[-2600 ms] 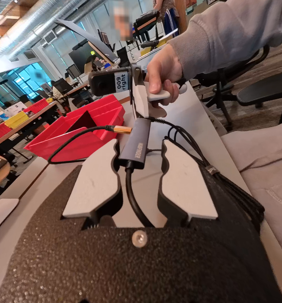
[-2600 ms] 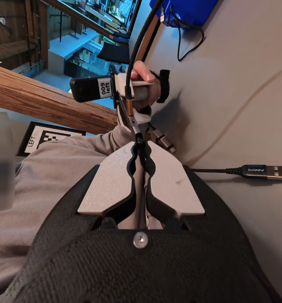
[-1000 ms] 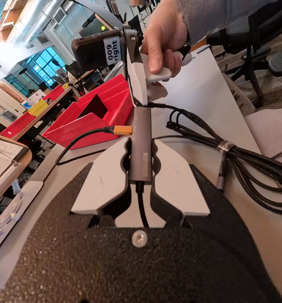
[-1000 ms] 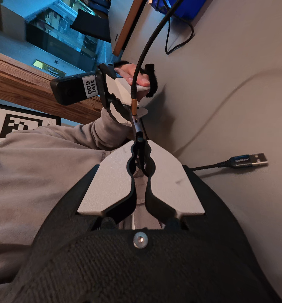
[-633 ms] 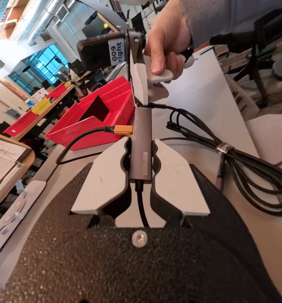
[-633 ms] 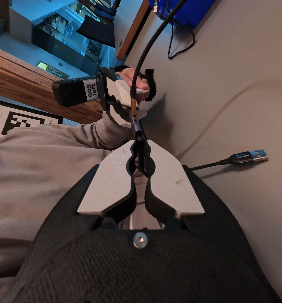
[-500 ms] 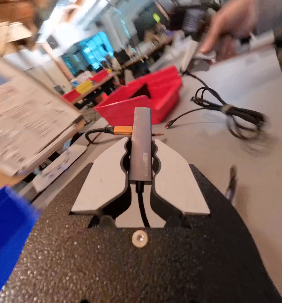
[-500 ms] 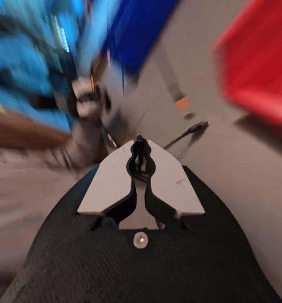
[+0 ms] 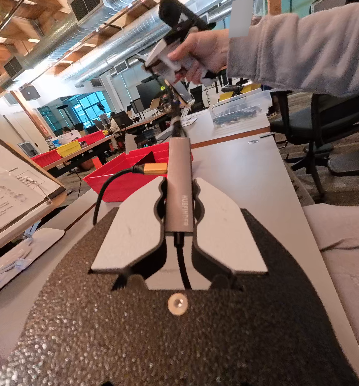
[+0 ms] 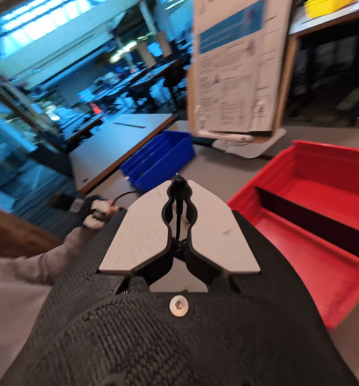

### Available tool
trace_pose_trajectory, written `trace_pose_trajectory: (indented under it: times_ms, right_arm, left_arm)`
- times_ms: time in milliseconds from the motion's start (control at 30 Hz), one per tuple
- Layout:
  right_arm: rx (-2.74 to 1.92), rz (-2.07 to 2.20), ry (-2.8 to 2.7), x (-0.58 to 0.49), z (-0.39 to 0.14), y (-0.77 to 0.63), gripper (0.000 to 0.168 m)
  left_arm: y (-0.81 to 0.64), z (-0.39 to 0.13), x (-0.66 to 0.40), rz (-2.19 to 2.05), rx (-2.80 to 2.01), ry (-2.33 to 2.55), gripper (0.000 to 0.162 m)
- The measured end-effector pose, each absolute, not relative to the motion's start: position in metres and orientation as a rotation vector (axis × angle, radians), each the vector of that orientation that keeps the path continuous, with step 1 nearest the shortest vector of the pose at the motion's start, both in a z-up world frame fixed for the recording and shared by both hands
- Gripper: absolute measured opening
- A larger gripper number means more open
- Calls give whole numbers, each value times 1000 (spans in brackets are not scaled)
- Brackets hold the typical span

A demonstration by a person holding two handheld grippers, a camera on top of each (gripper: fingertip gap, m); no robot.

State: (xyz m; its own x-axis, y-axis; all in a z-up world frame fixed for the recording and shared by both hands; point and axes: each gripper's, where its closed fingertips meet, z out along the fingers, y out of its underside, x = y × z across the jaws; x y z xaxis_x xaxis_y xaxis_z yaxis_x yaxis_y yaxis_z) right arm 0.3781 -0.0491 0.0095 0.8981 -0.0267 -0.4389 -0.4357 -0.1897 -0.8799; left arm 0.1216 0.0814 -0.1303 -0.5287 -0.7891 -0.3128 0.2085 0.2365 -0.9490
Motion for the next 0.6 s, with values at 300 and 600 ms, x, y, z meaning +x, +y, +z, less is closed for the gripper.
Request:
trace_pose_trajectory:
  times_ms: [300,600]
  right_arm:
    - [-1804,302,577,435,-92,-27,8]
    - [-1487,157,681,481,-48,-43,8]
  left_arm:
    - [81,-136,122,-1464,-558,1641,23]
    - [86,-148,125,-1505,-607,1653,23]
